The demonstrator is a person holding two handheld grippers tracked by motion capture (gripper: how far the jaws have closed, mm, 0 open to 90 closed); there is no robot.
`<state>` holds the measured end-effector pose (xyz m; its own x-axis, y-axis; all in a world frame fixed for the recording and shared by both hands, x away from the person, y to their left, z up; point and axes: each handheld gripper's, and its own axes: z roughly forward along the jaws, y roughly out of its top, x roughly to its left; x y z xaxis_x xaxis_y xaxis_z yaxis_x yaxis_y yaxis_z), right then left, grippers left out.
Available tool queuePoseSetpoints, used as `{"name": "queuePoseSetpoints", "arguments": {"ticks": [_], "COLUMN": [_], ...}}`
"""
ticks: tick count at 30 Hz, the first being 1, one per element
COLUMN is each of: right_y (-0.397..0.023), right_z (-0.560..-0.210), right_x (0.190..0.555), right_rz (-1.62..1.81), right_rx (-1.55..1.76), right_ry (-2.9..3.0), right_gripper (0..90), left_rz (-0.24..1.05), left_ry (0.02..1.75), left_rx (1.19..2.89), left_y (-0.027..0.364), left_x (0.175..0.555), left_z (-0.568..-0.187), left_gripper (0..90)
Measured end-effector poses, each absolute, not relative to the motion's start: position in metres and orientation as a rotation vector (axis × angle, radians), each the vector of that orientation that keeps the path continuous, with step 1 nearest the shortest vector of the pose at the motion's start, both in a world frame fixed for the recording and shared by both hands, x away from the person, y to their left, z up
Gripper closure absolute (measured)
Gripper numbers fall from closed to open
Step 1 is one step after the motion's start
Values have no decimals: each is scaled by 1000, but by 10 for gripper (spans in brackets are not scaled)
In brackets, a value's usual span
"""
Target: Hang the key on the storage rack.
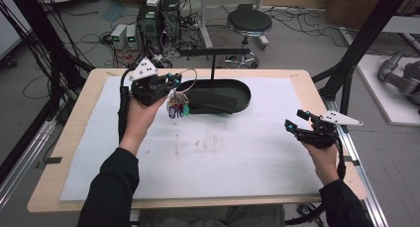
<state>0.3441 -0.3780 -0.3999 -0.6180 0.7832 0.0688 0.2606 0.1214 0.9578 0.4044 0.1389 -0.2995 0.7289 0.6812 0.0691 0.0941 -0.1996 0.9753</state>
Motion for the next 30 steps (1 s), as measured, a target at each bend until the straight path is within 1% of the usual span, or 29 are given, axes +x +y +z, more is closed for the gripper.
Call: {"name": "queuePoseSetpoints", "arguments": {"ticks": [15,30], "right_y": [-378,-379], "right_z": [-400,-400], "right_x": [345,345], "right_rz": [1520,1525], "right_rx": [1009,1012], "right_ry": [1946,1949], "right_gripper": [271,271], "left_rz": [623,630], "left_ry": [661,751], "left_rx": [1688,1675], "left_y": [128,124], "left_x": [439,472], "left_z": [-287,-302], "left_gripper": [864,864]}}
